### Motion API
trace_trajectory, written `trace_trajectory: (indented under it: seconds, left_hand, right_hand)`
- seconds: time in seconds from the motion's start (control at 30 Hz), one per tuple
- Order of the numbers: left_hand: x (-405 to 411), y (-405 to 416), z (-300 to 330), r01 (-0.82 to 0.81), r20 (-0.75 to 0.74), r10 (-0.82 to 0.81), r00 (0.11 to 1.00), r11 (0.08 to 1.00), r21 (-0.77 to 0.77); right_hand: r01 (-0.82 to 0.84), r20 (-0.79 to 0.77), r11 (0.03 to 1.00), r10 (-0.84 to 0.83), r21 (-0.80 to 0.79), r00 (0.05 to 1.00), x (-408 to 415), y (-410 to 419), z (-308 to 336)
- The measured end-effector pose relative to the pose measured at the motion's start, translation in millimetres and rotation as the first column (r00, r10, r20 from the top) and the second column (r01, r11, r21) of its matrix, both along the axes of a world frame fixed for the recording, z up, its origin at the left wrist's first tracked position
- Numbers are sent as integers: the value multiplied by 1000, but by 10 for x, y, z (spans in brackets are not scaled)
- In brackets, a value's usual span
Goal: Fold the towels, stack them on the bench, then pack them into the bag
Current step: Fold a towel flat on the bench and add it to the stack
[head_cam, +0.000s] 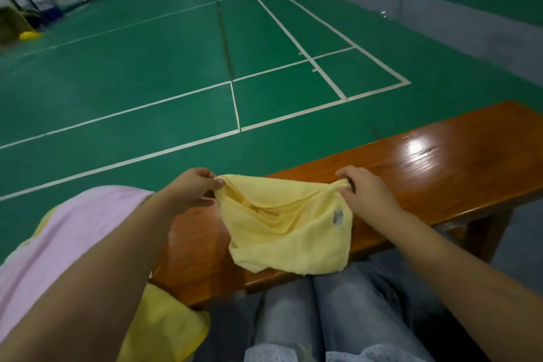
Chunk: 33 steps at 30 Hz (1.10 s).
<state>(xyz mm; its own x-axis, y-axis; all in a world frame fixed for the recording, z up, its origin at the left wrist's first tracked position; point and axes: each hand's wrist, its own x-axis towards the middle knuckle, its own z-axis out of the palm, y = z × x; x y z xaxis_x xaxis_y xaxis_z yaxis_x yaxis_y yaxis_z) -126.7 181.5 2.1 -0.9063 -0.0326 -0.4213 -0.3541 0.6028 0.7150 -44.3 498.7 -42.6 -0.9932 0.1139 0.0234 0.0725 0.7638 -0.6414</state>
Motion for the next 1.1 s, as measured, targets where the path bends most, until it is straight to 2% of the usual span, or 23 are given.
trace_trajectory:
  seconds: [0.17, 0.3, 0.43, 0.6, 0.77, 0.87, 0.97, 1.03, 1.1]
  left_hand:
    - [28, -269, 458, 20, -43, -24, 999, 996, -88]
    - [75, -333, 836, -16, -138, 0, 990, 993, -116]
    - [138, -365, 1201, 64, -254, -133, 958, 963, -262]
    - [324, -426, 1605, 176, -368, -222, 903, 972, -154]
    - [500, -334, 1664, 232, -477, -294, 828, 955, -187]
    - [585, -365, 1561, 269, -469, -343, 814, 938, -219]
    - [612, -355, 1463, 282, -396, -423, 815, 886, -368]
    - [621, -363, 1403, 309, -312, -489, 815, 821, -480]
    - [646, -414, 1354, 355, -217, -576, 788, 713, -605]
  right_hand:
    - [30, -84, 998, -25, 61, 996, -236, 115, 452]
    - [52, -210, 996, -35, 74, 977, -284, 164, 921]
    - [46, -321, 997, -26, 56, 947, -315, 180, 1313]
    - [63, -386, 997, -40, 48, 921, -330, 283, 1618]
    - [87, -338, 996, -78, 13, 938, -319, 267, 1615]
    - [95, -297, 995, -91, -1, 951, -324, 290, 1567]
    - [79, -279, 997, -75, 4, 957, -342, 288, 1548]
    - [78, -272, 997, -75, 0, 959, -349, 290, 1556]
    - [90, -259, 996, -94, -29, 961, -354, 337, 1542]
